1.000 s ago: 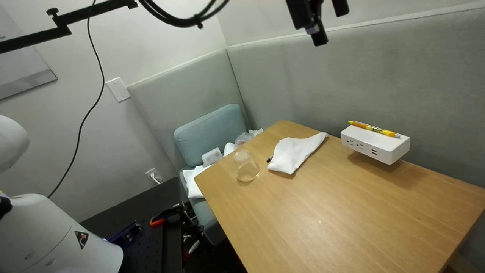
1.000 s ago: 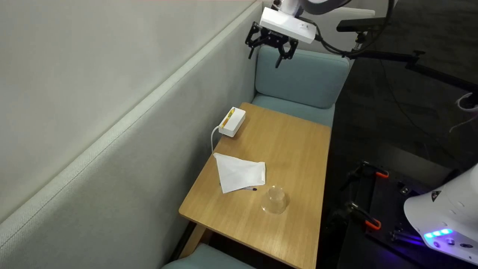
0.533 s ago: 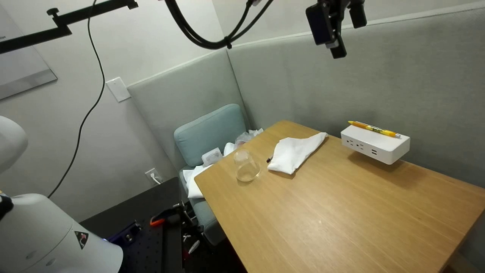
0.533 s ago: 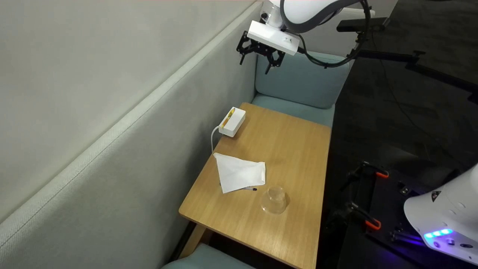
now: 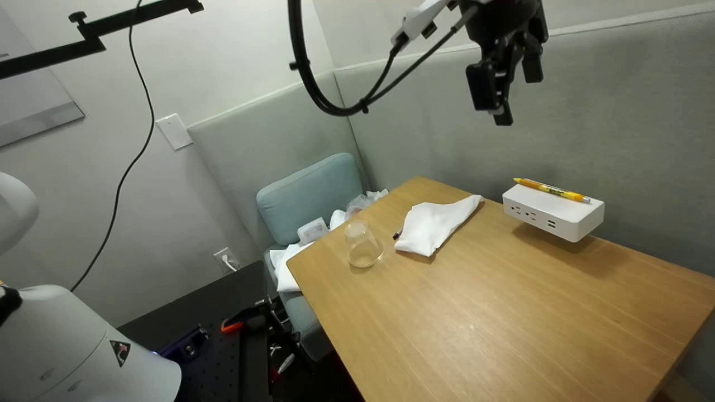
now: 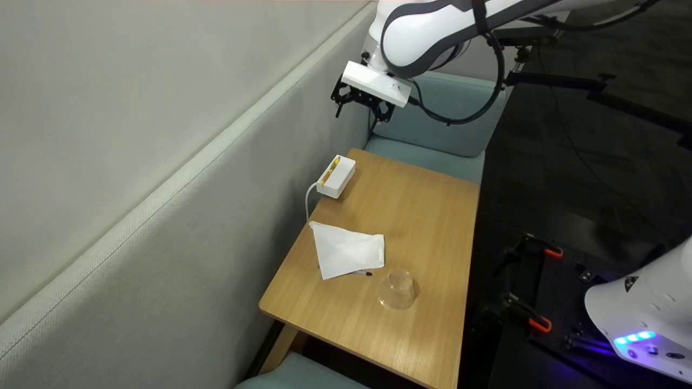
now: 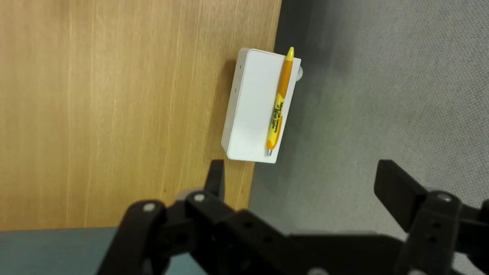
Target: Put the marker on the table then wipe the router
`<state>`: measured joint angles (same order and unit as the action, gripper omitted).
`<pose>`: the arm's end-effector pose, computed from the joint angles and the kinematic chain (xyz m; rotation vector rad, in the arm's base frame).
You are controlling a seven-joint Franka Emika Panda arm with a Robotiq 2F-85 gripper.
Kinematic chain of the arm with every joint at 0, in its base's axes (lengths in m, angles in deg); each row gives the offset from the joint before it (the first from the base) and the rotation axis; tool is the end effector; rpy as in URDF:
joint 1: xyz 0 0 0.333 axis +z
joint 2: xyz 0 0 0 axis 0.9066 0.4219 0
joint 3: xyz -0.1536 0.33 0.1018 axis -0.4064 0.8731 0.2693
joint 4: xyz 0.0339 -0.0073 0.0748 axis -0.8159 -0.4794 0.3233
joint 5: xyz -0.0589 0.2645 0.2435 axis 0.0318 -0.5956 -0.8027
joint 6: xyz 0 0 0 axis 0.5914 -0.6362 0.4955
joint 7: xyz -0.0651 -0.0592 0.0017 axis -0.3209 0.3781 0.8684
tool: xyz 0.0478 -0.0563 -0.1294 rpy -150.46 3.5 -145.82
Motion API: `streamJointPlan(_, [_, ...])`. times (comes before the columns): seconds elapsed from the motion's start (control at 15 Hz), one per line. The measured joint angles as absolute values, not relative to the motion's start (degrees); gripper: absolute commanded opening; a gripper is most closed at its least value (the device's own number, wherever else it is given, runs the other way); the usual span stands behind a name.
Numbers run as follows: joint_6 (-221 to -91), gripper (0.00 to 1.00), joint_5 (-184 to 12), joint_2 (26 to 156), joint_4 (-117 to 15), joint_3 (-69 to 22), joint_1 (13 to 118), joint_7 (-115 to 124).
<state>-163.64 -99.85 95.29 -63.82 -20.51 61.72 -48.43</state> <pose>0.6718 -0.0446 0.3953 -2.3698 1.6446 -0.2814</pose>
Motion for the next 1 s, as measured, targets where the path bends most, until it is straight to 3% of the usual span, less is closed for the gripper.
streamJointPlan(1.0, [-169.4, 1.00, -104.3, 117.1, -49.3, -20.9, 63.4, -48.8])
